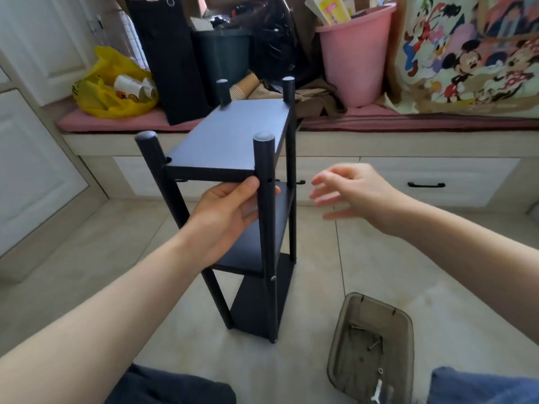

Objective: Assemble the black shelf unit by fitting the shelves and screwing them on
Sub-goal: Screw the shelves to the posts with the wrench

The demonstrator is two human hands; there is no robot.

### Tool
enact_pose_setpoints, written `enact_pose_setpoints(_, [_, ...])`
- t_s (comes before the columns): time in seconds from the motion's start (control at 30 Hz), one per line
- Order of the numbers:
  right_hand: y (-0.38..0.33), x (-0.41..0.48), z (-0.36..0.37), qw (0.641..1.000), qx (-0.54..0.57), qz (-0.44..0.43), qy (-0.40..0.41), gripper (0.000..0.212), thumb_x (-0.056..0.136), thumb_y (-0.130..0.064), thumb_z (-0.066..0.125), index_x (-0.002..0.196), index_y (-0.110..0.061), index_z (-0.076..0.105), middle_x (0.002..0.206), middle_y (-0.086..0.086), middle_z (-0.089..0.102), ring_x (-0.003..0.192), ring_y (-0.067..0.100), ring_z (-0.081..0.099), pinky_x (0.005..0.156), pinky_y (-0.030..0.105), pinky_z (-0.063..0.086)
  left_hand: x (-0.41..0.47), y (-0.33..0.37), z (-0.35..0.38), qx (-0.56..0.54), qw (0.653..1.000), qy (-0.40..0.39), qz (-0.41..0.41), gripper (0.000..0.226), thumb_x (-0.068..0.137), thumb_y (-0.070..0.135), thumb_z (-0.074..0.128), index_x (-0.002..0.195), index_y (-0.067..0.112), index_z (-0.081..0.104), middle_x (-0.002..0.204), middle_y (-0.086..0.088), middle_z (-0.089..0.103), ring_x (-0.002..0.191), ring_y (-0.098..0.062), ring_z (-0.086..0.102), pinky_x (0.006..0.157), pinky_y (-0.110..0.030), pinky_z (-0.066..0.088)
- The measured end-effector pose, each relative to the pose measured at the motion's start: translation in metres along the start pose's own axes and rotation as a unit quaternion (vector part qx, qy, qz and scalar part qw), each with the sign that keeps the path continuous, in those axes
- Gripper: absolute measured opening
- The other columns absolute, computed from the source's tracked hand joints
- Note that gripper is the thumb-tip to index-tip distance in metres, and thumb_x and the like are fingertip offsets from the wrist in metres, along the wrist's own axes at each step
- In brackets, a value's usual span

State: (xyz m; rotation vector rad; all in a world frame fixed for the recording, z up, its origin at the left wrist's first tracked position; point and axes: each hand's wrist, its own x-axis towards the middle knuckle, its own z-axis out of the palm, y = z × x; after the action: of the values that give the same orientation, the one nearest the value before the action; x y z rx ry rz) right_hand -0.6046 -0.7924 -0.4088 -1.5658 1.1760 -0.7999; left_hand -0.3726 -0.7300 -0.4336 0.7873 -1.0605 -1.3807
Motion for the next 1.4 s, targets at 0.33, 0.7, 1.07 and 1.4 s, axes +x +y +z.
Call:
enact_pose_setpoints(0.33, [0.197, -0.010, 0.021, 0.912, -0.102, 0.377, -0.124, 0.019, 0.101, -0.020, 0.051, 0.103, -0.001, 0.054, 0.085, 0.014, 0.069, 0.052, 0.022, 0.061, 0.046, 0.027, 0.049, 0.000, -0.001, 0.004, 0.008, 1.000, 0.015, -0.005, 0.020, 0.089, 0.024, 0.063, 0.092, 0.021, 0.082, 0.111, 0.000, 0.076, 0.113, -0.026, 0.070, 0.089, -0.033, 0.057])
enact_pose_setpoints(0.7, [0.298, -0.052, 0.105, 0.873, -0.252, 0.394, -0.135, 0.039, 0.102, -0.036, 0.050, 0.119, -0.002, 0.054, 0.121, 0.013, 0.060, 0.125, 0.030, 0.057, 0.071, 0.025, 0.041, -0.001, 0.002, 0.004, 0.016, 1.000, 0.020, -0.012, 0.021, 0.089, 0.024, 0.063, 0.098, 0.019, 0.081, 0.113, -0.001, 0.075, 0.116, -0.026, 0.068, 0.091, -0.033, 0.057])
enact_pose_setpoints(1.07, [0.298, -0.054, 0.152, 0.862, -0.289, 0.336, -0.245, 0.047, 0.100, -0.028, 0.052, 0.137, 0.002, 0.045, 0.139, 0.015, 0.053, 0.125, 0.028, 0.055, 0.085, 0.026, 0.044, -0.002, 0.003, 0.004, 0.027, 0.999, 0.016, -0.015, 0.021, 0.089, 0.024, 0.062, 0.094, 0.021, 0.081, 0.111, 0.000, 0.075, 0.116, -0.025, 0.068, 0.089, -0.031, 0.057])
enact_pose_setpoints(1.4, [0.297, -0.039, 0.152, 0.908, -0.215, 0.304, -0.192, 0.054, 0.104, -0.044, 0.040, 0.133, 0.001, 0.050, 0.126, 0.016, 0.060, 0.116, 0.029, 0.059, 0.089, 0.034, 0.049, -0.003, 0.003, 0.003, 0.021, 1.000, 0.007, -0.010, 0.019, 0.087, 0.028, 0.066, 0.094, 0.023, 0.082, 0.110, 0.002, 0.076, 0.116, -0.023, 0.069, 0.091, -0.031, 0.056])
